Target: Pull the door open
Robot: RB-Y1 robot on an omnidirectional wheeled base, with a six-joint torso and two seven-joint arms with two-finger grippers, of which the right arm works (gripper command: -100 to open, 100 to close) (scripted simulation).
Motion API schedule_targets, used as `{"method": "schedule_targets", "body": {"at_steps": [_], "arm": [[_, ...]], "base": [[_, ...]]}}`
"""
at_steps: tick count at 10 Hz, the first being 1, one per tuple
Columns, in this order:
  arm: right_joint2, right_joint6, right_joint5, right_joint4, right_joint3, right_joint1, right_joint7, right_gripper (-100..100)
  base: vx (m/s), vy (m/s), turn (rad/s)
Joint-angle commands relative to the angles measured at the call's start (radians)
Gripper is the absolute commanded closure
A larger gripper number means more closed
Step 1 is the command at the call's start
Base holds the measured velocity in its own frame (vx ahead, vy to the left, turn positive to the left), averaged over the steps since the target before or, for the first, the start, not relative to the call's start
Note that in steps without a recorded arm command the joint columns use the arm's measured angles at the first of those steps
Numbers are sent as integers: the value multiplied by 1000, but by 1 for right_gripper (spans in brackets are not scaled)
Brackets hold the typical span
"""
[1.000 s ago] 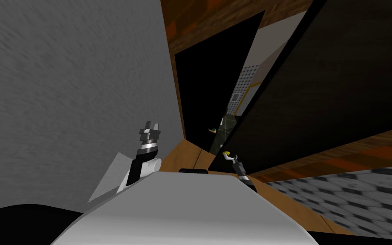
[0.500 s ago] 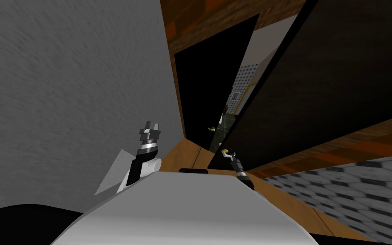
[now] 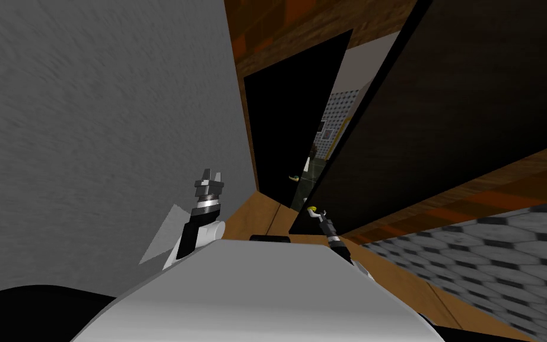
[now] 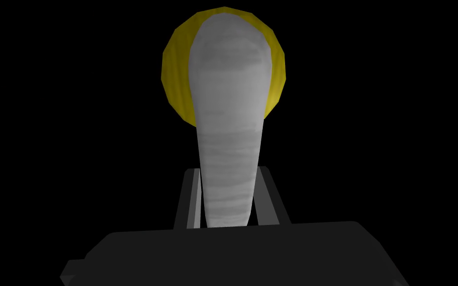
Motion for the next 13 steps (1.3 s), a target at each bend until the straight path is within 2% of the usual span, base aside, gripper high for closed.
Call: {"method": "schedule_targets", "body": {"at_steps": [1, 2, 6, 8, 9, 10, 13], "arm": [[12, -13, 29, 25, 5, -22, -10, 100], [12, -13, 29, 25, 5, -22, -10, 100], [17, -25, 105, 78, -12, -86, -41, 100], [17, -25, 105, 78, -12, -86, -41, 100], [9, -21, 100, 84, -18, -88, -41, 100], [4, -39, 101, 93, -23, -77, -44, 100], [-3, -67, 104, 99, -30, -57, -52, 100]], "base": [[-98, -22, -20], [-68, -17, 4], [-111, -37, -10], [-54, -31, 5], [-6, -9, -9], [-99, -42, 205], [-178, -29, 202]]}}
